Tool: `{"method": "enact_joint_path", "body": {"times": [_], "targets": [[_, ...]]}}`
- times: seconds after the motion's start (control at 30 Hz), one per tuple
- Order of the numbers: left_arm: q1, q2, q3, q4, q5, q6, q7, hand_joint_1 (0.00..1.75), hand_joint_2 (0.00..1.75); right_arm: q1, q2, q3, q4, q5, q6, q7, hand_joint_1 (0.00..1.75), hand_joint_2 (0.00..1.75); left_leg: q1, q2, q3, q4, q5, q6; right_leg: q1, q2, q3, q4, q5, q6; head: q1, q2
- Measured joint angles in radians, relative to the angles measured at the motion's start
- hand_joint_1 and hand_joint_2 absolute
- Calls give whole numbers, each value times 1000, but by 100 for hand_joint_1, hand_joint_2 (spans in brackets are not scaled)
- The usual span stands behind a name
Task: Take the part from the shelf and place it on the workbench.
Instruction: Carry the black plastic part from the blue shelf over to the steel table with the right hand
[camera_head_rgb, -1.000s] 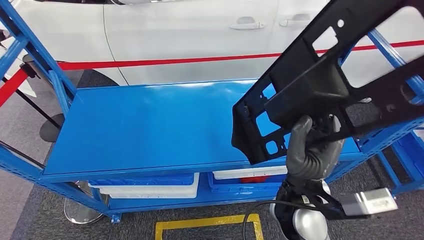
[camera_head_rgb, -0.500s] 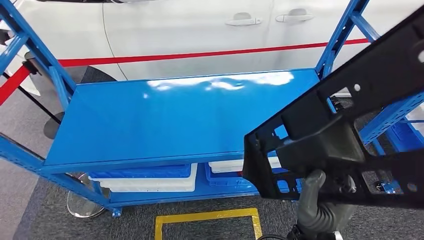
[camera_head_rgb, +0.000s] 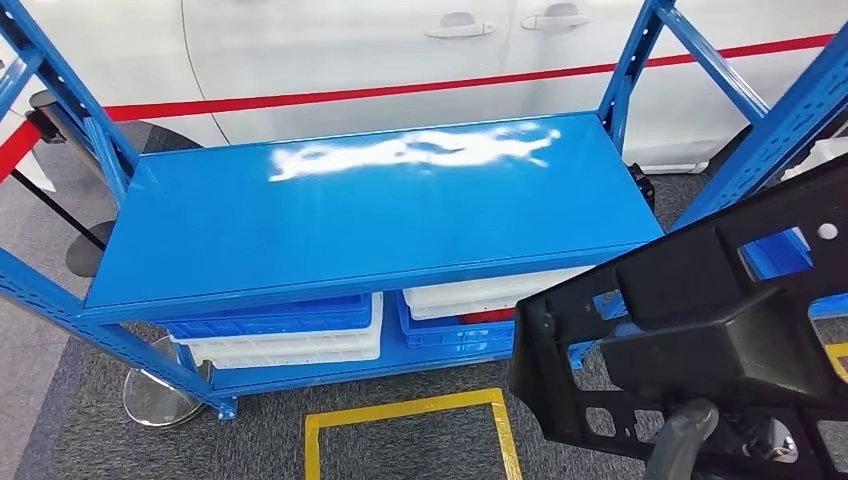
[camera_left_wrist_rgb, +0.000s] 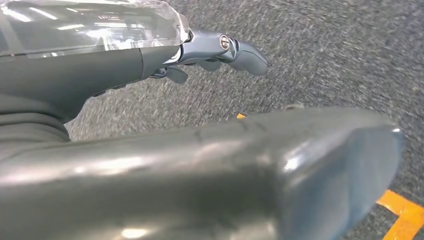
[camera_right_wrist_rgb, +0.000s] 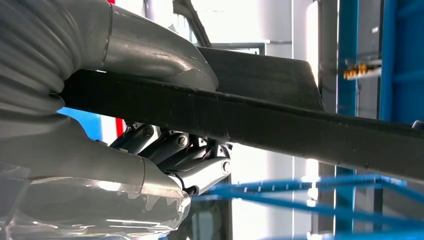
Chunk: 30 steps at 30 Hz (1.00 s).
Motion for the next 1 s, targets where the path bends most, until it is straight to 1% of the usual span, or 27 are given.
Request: {"method": "enact_joint_path", "body": {"times": [0.03, 0.1, 0.13, 0.17, 0.2, 0.23, 0.27, 0.3, 0.33, 0.37, 0.4, 0.43, 0.47, 0.5, 0.53, 0.57, 0.63, 0.7, 0.73, 0.77, 0.8, 0.83, 0.87, 0.9, 0.93, 0.97, 1.0], "targets": [[0, 0, 0, 0, -2, 2, 2, 0, 0, 9, 0, -3, -5, -2, -1, 0, 175, 175, -2, 6, -4, 5, 3, -7, 3, -5, 13, -26, -9, -9, 0, 0], [0, -1, 0, 0, -5, 7, 9, 0, 0, 30, 0, -12, -12, -9, 0, 0, 175, 175, 0, 19, -5, 7, 13, -20, 7, 6, 3, -32, -3, -31, 1, 0], [0, -1, 0, 0, -6, 9, 13, 0, 0, 39, 0, -17, -16, -11, 1, 0, 175, 175, 2, 14, -9, 12, 5, -28, 7, 13, -5, -33, 6, -42, 1, 0], [1, -1, 0, 0, -7, 11, 17, 0, 0, 45, 1, -22, -19, -13, 2, 0, 175, 175, 5, 1, -16, 31, -22, -34, 7, 20, -16, -34, 17, -52, 1, 0], [2, -1, 0, 0, -9, 12, 20, 0, 0, 49, 2, -25, -21, -15, 3, 0, 175, 175, 6, -17, -26, 66, -65, -39, 7, 27, -29, -35, 29, -60, 0, 0], [3, -1, 0, 0, -8, 13, 23, 0, 0, 53, 3, -29, -22, -18, 6, 0, 175, 175, 8, -38, -39, 118, -120, -41, 8, 36, -43, -34, 41, -65, 0, 0], [4, -1, 1, 0, -2, 14, 24, 0, 0, 57, 5, -33, -22, -23, 14, 0, 175, 175, 8, -51, -50, 176, -166, -41, 10, 46, -58, -34, 53, -68, 0, 0], [4, -3, 3, 0, 8, 16, 24, 0, 0, 60, 7, -38, -22, -31, 27, 0, 175, 175, 7, -57, -54, 225, -192, -38, 14, 56, -75, -32, 65, -70, 0, 0], [4, -6, 6, 0, 20, 19, 21, 0, 0, 60, 9, -42, -19, -39, 43, 0, 175, 175, 6, -61, -48, 251, -194, -34, 17, 67, -92, -31, 78, -72, 0, 0], [4, -9, 10, 0, 31, 23, 17, 0, 0, 58, 10, -43, -16, -45, 59, 0, 175, 175, 4, -64, -29, 249, -176, -27, 21, 79, -109, -29, 91, -72, 0, 0], [4, -13, 14, 0, 38, 25, 14, 0, 0, 55, 12, -44, -12, -49, 71, 0, 175, 175, 0, -70, 7, 215, -147, -16, 25, 92, -125, -28, 103, -72, 0, 0], [3, -14, 17, 0, 41, 27, 11, 0, 0, 53, 15, -44, -9, -50, 77, 0, 175, 175, -6, -85, 55, 154, -124, 0, 27, 103, -138, -27, 116, -71, 0, 0], [2, -15, 20, -1, 43, 27, 10, 0, 0, 51, 17, -44, -7, -50, 79, 0, 175, 175, -12, -106, 107, 76, -117, 16, 31, 113, -149, -27, 128, -69, 0, 0], [2, -16, 22, -1, 43, 28, 10, 0, 0, 50, 19, -45, -5, -48, 80, 0, 175, 175, -16, -123, 148, 13, -116, 26, 30, 121, -155, -29, 141, -65, 0, 0], [2, -18, 24, -2, 41, 28, 10, 0, 0, 49, 22, -45, -3, -43, 80, 0, 175, 175, -20, -136, 173, -32, -121, 32, 27, 128, -159, -32, 152, -60, 0, 0], [1, -20, 26, -3, 37, 28, 11, 0, 0, 49, 26, -46, -1, -36, 79, 0, 175, 175, -24, -137, 181, -54, -123, 32, 24, 135, -160, -36, 163, -53, -1, 0], [0, -23, 27, -2, 27, 25, 13, 0, 0, 53, 36, -47, 3, -23, 75, 0, 175, 175, -26, -118, 173, -67, -99, 32, 18, 147, -162, -47, 182, -40, -3, 0], [-2, -25, 27, -2, 18, 21, 15, 0, 0, 61, 43, -50, 3, -19, 69, 0, 175, 175, -21, -98, 161, -86, -70, 36, 21, 126, -172, -36, 156, -34, -2, 0], [-2, -26, 27, -2, 16, 20, 16, 0, 0, 64, 44, -51, 3, -19, 68, 0, 175, 175, -18, -91, 157, -91, -61, 37, 22, 111, -177, -26, 138, -35, -2, 0], [-1, -26, 27, -2, 15, 19, 16, 0, 0, 65, 44, -51, 3, -19, 67, 0, 175, 175, -18, -90, 154, -93, -58, 38, 24, 101, -181, -19, 122, -35, -1, 0], [-1, -26, 27, -2, 15, 19, 15, 0, 0, 65, 44, -51, 3, -19, 67, 0, 175, 175, -18, -89, 153, -93, -58, 38, 24, 100, -181, -18, 120, -35, -1, 0], [-1, -26, 27, -2, 15, 19, 15, 0, 0, 65, 44, -51, 3, -19, 67, 0, 175, 175, -18, -87, 151, -93, -55, 39, 23, 97, -184, -9, 108, -34, 0, 0], [1, -26, 28, -2, 13, 16, 13, 0, 0, 68, 46, -54, 3, -19, 65, 0, 175, 175, -17, -76, 141, -92, -48, 39, 21, 87, -192, 35, 66, -30, 0, 0], [2, -26, 28, -2, 10, 9, 5, 0, 0, 76, 49, -62, 3, -15, 62, 0, 175, 175, -16, -53, 117, -86, -36, 35, 12, 75, -192, 102, 42, -19, 1, 0], [3, -26, 28, -2, 7, 0, -3, 0, 0, 85, 53, -70, 3, -10, 58, 0, 175, 175, -14, -26, 90, -77, -23, 30, 2, 63, -182, 159, 30, -6, 2, 0], [4, -25, 29, -2, 4, -9, -12, 0, 0, 95, 57, -79, 3, -2, 53, 0, 175, 175, -11, 0, 60, -63, -11, 23, -9, 48, -154, 191, 32, 8, 2, 0], [3, -24, 29, -3, 1, -16, -20, 0, 0, 102, 60, -86, 3, 9, 46, 0, 175, 175, -9, 21, 36, -46, -5, 13, -20, 28, -104, 166, 50, 22, 2, 0]]}}
